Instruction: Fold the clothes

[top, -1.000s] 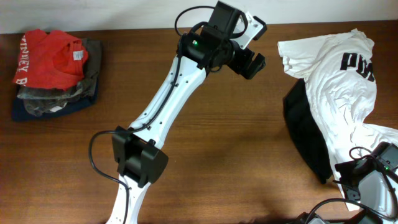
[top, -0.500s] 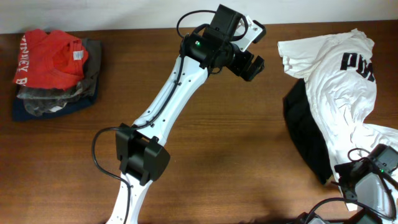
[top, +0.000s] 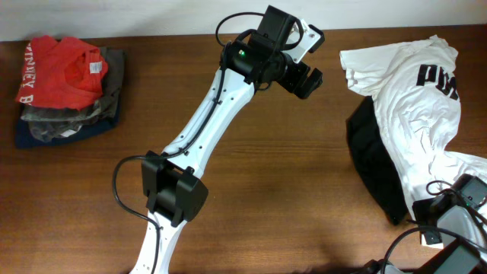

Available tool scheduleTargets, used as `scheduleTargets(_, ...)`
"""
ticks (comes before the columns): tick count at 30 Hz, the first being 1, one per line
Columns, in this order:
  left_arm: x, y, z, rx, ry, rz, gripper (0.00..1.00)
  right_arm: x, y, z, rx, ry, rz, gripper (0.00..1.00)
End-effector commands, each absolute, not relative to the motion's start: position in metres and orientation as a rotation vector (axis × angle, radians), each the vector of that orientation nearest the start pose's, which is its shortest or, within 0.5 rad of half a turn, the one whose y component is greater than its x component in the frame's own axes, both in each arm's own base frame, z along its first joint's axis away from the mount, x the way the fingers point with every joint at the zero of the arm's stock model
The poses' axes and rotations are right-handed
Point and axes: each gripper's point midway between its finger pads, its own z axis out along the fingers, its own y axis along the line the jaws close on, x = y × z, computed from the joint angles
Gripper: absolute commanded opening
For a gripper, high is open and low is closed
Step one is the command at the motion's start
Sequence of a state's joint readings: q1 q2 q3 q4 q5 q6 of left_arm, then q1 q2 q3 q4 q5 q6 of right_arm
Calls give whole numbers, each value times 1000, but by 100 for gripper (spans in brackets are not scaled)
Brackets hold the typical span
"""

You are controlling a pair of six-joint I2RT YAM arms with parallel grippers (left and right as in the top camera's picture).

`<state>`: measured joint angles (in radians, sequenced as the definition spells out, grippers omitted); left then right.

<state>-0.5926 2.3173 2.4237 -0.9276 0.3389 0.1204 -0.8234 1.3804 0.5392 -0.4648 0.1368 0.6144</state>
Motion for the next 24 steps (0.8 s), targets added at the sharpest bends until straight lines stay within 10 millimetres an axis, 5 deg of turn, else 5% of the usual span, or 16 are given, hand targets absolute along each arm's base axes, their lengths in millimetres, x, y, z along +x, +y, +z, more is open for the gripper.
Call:
scheduleTargets(1,463,-383,216,1018,2206,-609,99,142,-169,-31,1913,2282,-114,4)
scheduleTargets(5,470,-377,214,994,2213,-547,99,168,-169,-19,1773,2305,17,4)
scheduleTargets(9,477,-371,214,969,2213,-494,99,212,-173,26,1553,2284,210,4)
scheduleTargets(13,484,-366,216,951,2209,-488,98,254,-177,103,1298,2216,348,4)
scheduleTargets(18,498,-350,224,905,2199,-474,97,282,-178,215,1022,2148,321,4)
scheduleTargets(24,517,-324,253,834,2164,-453,94,315,-136,323,686,2098,295,4)
